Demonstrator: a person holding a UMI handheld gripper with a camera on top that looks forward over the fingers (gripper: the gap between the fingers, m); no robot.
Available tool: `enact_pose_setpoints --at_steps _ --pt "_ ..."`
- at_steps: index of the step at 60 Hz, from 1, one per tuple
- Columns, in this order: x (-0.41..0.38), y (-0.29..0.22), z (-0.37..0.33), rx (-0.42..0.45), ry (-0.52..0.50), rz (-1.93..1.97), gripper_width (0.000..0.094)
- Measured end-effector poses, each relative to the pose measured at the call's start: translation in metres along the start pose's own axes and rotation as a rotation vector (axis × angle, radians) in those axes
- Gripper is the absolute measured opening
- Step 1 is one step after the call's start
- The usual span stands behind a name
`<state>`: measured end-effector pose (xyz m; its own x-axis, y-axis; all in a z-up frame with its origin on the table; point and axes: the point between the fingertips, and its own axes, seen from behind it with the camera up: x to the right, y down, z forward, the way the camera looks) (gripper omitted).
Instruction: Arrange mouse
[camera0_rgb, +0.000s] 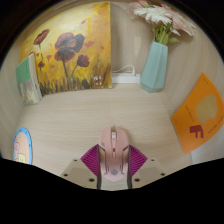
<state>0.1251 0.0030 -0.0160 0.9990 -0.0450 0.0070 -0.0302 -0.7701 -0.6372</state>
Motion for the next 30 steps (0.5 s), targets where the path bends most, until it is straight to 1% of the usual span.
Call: enact_pose_setpoints --at_steps 1,3,6,13,18,22,27,30 --pt "0.0 -0.001 -0.001 -0.007 0.005 -0.001 0.0337" --pt "0.002 -0.008 -0.007 -0.004 0.027 0.001 0.0336" --pt "-0.001 -0.027 -0.021 0.026 0.05 -0.012 0.0337" --pt "-0.031 -0.098 -0.077 0.149 0.057 0.025 0.0338" --pt "-0.073 -0.146 -0.123 0.247 0.039 0.039 0.0336" --pt "-0.113 -0.173 -0.156 0.312 0.019 0.033 0.0336" --pt "-0.17 -0.196 -0.19 0.381 -0.013 -0.013 0.0336" --pt "-0.206 -0.201 -0.204 0.414 -0.037 -0.038 0.0338"
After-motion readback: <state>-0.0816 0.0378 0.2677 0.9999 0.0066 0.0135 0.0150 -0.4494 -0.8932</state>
